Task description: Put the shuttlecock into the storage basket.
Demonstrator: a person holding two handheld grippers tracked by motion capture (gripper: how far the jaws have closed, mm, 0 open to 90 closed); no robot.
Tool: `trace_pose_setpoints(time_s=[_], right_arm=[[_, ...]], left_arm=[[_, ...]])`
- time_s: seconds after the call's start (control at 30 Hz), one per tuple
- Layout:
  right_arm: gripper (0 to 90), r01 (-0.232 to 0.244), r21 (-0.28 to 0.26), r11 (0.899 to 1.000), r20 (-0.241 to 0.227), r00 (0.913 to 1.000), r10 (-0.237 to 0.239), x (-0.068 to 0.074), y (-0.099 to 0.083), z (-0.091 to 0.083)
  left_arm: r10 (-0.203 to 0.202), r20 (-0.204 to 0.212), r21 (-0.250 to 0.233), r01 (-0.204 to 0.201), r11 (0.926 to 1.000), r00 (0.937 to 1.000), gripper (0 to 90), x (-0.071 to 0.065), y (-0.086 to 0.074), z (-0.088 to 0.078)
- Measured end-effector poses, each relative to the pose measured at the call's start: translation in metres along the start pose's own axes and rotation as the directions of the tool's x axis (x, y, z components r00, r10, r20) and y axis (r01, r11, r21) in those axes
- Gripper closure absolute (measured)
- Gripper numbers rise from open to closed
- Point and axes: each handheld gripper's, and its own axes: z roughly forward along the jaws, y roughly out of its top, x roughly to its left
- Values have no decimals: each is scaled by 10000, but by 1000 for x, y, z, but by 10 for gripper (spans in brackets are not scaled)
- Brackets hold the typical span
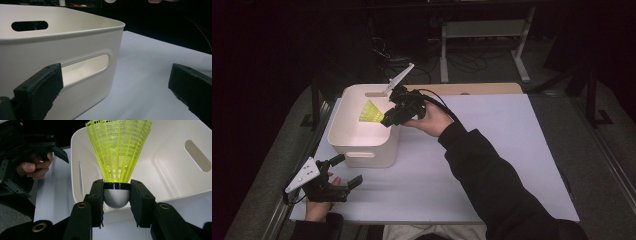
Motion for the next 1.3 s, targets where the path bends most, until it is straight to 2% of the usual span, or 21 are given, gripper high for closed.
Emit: trace_pose_setpoints(time_s=[0.7,1.3], right_arm=[[636,23,246,9997,-350,9994,-14,4,2,23],[636,-55,564,9984,-450,9990,80,1,-2,40]], left_arm=[[2,13,-17,-2,10000,10000,0,0,0,-1],[3,48,-9,-3,10000,10000,0,0,0,-1]])
